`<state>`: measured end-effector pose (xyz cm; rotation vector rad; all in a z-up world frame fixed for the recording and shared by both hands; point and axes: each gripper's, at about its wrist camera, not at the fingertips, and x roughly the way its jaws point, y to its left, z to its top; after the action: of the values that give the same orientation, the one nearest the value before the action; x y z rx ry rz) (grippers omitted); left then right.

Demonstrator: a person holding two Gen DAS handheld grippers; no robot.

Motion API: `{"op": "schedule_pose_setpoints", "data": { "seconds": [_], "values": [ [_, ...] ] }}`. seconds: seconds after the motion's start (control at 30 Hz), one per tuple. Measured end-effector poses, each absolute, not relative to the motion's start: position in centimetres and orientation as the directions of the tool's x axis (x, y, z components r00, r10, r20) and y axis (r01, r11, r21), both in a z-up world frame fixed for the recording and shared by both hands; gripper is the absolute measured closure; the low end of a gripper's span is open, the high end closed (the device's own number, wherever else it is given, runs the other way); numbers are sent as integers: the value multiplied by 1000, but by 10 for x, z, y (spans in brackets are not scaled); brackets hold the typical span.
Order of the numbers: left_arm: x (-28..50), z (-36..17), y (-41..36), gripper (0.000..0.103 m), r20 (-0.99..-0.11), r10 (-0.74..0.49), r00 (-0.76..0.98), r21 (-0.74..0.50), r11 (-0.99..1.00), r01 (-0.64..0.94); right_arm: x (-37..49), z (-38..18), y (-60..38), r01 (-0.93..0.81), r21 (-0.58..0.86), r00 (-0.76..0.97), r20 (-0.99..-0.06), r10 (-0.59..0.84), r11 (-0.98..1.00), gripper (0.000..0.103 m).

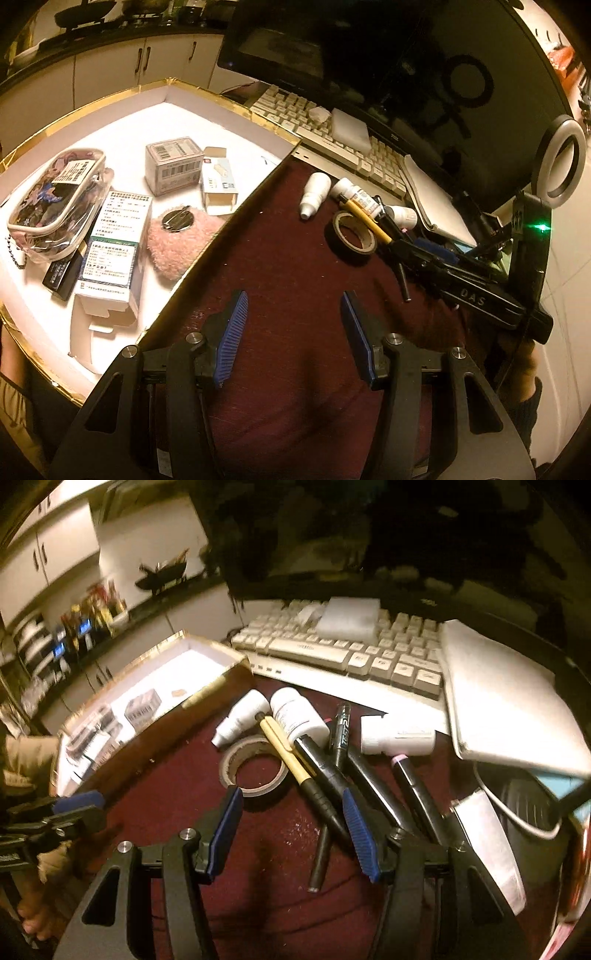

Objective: Organize objects
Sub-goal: 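Grasp the yellow pen with the right tool while the left tool approaches the grey tape roll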

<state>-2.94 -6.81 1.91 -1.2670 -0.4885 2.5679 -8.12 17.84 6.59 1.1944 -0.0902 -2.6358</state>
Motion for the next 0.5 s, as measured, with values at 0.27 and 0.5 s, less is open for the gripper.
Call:
{"op": "schedule_pose_setpoints", "data": {
  "seconds": [0.27, 0.5],
  "values": [
    [-31, 17, -70, 51, -719, 363, -594, -406, -912, -65, -93, 68, 164, 261, 121, -606, -752, -260, -958, 60],
    [-32, 17, -70, 51, -721, 367, -588, -406, -911, -71, -109, 56, 166, 262, 123, -568, -783, -256, -957, 64]
  ]
}}
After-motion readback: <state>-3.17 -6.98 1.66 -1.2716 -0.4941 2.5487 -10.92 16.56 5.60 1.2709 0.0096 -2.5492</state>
